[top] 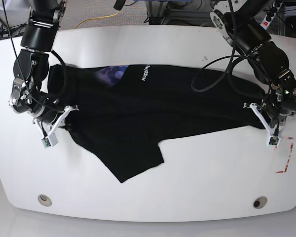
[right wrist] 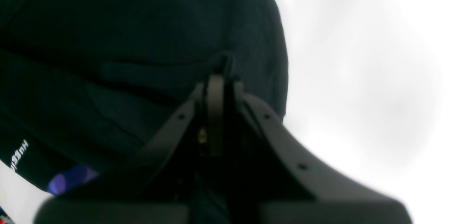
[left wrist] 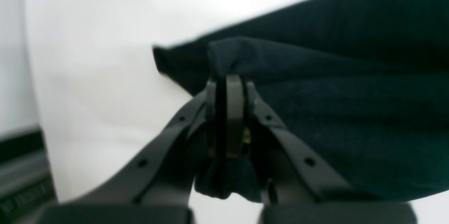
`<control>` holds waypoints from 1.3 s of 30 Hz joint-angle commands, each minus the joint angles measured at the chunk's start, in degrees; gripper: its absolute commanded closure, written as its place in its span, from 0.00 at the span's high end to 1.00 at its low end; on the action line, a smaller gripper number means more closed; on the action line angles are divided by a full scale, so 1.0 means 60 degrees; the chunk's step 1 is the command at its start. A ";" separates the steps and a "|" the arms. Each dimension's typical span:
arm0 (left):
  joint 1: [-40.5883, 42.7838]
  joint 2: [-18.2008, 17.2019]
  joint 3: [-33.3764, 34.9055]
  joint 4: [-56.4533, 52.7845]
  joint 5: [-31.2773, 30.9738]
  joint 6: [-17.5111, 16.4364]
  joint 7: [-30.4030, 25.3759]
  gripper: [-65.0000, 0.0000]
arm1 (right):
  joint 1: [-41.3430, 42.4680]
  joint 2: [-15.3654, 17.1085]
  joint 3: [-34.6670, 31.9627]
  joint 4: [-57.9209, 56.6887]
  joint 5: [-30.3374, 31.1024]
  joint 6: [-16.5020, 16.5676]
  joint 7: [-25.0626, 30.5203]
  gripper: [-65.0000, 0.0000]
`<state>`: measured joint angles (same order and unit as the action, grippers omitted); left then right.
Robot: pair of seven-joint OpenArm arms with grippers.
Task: Fold the T-shirt properly
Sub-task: 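Lift the held shirt and drag it away from the arms, then swing the shirt back over and lay it down with both grippers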
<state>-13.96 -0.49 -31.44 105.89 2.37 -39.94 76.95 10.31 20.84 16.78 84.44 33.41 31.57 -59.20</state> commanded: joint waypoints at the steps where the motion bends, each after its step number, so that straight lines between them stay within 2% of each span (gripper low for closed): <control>1: -0.0465 -0.0072 0.0134 0.0177 -0.0036 -0.0009 -0.0085 0.00 | 0.0546 0.0256 0.0054 0.0190 0.0183 0.0035 0.0262 0.00; 5: -0.1051 -0.0013 0.0178 0.0177 -0.0022 -0.0009 0.0135 0.00 | 0.1147 0.0270 0.0054 0.0204 0.0183 0.0035 0.0262 0.00; 10: -0.2018 0.0280 0.0163 0.0191 0.0037 -0.0009 0.0509 0.00 | 0.1967 0.0607 0.0039 0.0160 0.0168 0.0035 0.0262 0.00; 15: -0.3015 0.0294 0.0163 0.0352 0.0008 -0.0009 0.0472 0.00 | 0.2920 0.0695 0.0010 0.0160 0.0168 0.0035 0.0248 0.00; 17: -0.3396 0.0309 0.0207 0.0382 -0.0007 -0.0009 0.0472 0.00 | 0.3213 0.0929 -0.0005 0.0160 0.0183 0.0035 0.0233 0.00; 20: -0.4128 0.0265 0.0207 0.0352 -0.0007 -0.0009 0.0457 0.00 | 0.3784 0.1061 -0.0005 0.0160 0.0212 0.0064 -0.0016 0.00; 25: -0.4861 -0.0189 0.0222 0.0308 -0.0007 -0.0009 0.0457 0.00 | 0.4238 0.1252 0.0010 0.0219 0.0227 0.0108 -0.0324 0.00; 30: -0.4758 -0.0497 0.0207 0.0308 -0.0022 -0.0009 0.0457 0.00 | 0.4004 0.1354 0.0054 0.0336 0.0241 0.0123 -0.0558 0.00; 34: -0.3865 -0.0614 0.0207 0.0367 -0.0066 -0.0009 0.0457 0.00 | 0.3271 0.1340 0.0069 0.0864 0.0241 0.0123 -0.0558 0.00; 39: -0.2414 -0.0804 0.0163 0.0382 -0.1047 -0.0009 0.0457 0.00 | 0.1923 0.1310 0.0083 0.1845 0.0241 0.0123 -0.0558 0.00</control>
<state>-28.18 -4.08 -30.65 107.18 -2.94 -39.94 80.97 21.61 27.46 16.80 93.56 34.26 32.21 -63.72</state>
